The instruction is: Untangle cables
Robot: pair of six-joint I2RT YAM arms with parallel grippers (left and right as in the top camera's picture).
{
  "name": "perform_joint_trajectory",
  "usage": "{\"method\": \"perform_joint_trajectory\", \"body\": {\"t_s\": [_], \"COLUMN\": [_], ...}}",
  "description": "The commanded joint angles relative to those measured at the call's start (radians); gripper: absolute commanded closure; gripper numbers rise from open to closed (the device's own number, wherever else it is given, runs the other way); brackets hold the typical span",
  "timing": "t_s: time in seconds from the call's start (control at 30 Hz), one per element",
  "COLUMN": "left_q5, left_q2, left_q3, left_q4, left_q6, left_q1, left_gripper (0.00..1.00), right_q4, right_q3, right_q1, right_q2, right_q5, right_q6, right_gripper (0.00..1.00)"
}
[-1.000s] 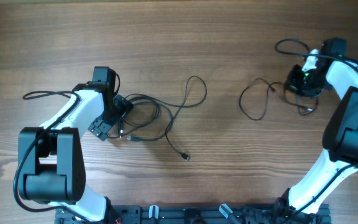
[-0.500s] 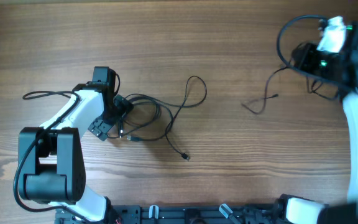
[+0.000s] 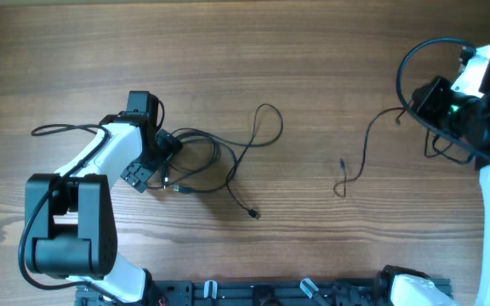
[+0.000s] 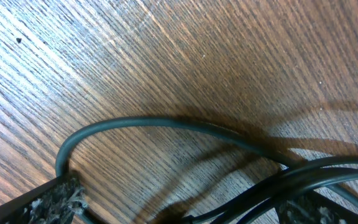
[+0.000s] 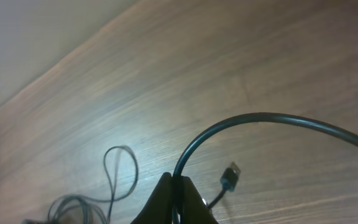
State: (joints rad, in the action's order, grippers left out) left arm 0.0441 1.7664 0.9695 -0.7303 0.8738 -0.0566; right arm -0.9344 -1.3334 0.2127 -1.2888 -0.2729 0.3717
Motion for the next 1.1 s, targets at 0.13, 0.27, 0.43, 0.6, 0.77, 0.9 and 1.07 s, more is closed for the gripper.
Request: {"method": "perform_joint_trajectory", "body": {"t_s": [0.13, 0.27, 0.43, 0.6, 0.77, 0.9, 1.07], "left_q5": [-0.01, -0.014, -0.029, -0.029, -0.029, -0.028, -0.028], "left_q2": [0.055, 0.055, 0.055, 0.055, 0.055, 0.055, 0.055], "left_q3": [-0.042, -0.042, -0.042, -0.042, -0.042, -0.042, -0.042], "left_q4": [0.015, 0.017, 0.032, 0.042, 0.041, 0.042, 0.045], "left_q6": [0.002, 0.003, 0.003, 0.002, 0.002, 0.002, 0.002], "left_q1": [-0.007, -0.007, -0.007, -0.007, -0.007, -0.007, -0.007], "left_gripper": [0.0, 0.0, 0.0, 0.0, 0.0, 0.0, 0.0], "right_q4": [0.155, 0.248, 0.177, 0.056, 0.015, -0.046, -0.084], "right_q3": [-0.02, -0.067, -0.066, -0.065, -0.065, -0.065, -0.065], "right_q1": [0.001, 0.0, -0.033, -0.158, -0.18, -0.182, -0.204], "right_q2": [-0.033, -0.034, -0.055, -0.184, -0.349, -0.5, -0.608], "right_q5": [0.356, 0.355, 0.313, 0.296, 0.299, 0.244, 0.132], "right_q6": [0.053, -0.074, -0.081, -0.076, -0.022, 0.048, 0.016], "right_gripper": [0.95, 0.95, 0.95, 0.95, 0.95, 0.95, 0.78]}}
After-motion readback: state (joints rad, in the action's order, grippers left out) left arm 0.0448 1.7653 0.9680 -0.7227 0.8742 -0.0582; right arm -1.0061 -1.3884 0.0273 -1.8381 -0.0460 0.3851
